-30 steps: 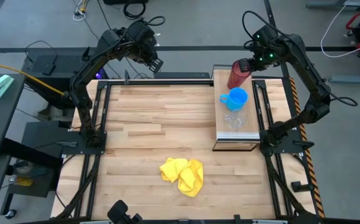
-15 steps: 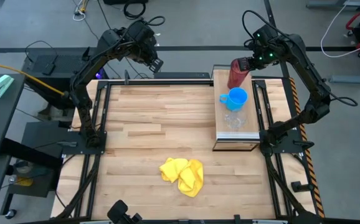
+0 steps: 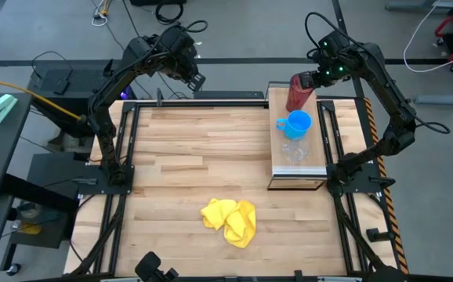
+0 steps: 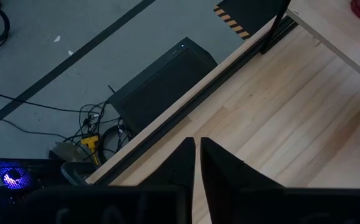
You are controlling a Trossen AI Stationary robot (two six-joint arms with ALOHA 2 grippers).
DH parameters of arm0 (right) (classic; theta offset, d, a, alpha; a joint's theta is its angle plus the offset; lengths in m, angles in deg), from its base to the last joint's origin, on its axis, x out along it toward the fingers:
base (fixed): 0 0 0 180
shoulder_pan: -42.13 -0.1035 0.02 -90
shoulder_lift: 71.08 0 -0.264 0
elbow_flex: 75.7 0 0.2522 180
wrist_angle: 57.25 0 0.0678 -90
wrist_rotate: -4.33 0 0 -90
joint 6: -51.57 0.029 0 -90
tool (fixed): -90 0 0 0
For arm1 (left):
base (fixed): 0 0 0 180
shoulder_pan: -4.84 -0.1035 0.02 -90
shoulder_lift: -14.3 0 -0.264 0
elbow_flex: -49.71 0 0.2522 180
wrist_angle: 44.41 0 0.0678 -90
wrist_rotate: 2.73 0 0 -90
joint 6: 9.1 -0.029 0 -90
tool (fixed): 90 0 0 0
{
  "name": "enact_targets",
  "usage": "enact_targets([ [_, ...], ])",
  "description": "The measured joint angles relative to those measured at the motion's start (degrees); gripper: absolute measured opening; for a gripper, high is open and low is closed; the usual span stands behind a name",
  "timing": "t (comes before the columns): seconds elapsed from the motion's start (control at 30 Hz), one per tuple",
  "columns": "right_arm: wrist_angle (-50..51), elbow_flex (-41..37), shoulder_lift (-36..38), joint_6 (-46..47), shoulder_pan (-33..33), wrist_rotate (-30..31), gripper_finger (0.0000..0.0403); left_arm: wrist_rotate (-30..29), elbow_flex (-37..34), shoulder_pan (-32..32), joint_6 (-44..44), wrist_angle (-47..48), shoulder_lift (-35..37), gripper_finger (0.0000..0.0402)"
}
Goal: Stack small to large cups/mugs on shelf
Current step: Put the red cup on the shelf, then return to Home Position
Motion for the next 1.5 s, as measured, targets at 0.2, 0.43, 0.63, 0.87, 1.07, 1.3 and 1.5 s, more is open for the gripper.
enact_targets([
  [0.2, 0.02, 0.02, 0.00, 0.00, 0.00, 0.02, 0.0090, 0.00, 0.00, 0.00, 0.00, 0.00, 0.00, 0.0035],
  [0.43, 0.06, 1.74, 0.00, 0.00, 0.03, 0.07, 0.0090, 0.00, 0.00, 0.01, 0.00, 0.00, 0.00, 0.0037],
  [0.63, 0.75, 6.85, 0.04, 0.00, 0.05, 0.09, 0.0090, 0.00, 0.00, 0.00, 0.01, 0.00, 0.00, 0.0045],
  [0.87, 3.91, 15.08, 0.06, -0.47, 0.07, 0.35, 0.0090, 0.00, 0.00, 0.00, 0.02, 0.00, 0.00, 0.0040],
  [1.07, 7.48, 23.30, 1.33, -1.49, -2.30, -2.62, 0.0088, 0.00, -0.02, 0.00, 0.02, -0.07, 0.00, 0.0034],
  [1.3, 7.83, 25.18, 9.27, -3.25, -12.45, -3.32, 0.0085, 0.00, -0.02, 0.23, 0.77, -0.29, 0.00, 0.0040],
  [1.5, 8.19, 25.18, 17.50, -3.05, -20.96, -3.37, 0.0085, 0.00, -0.02, 1.14, 7.11, 0.12, 0.00, 0.0035],
])
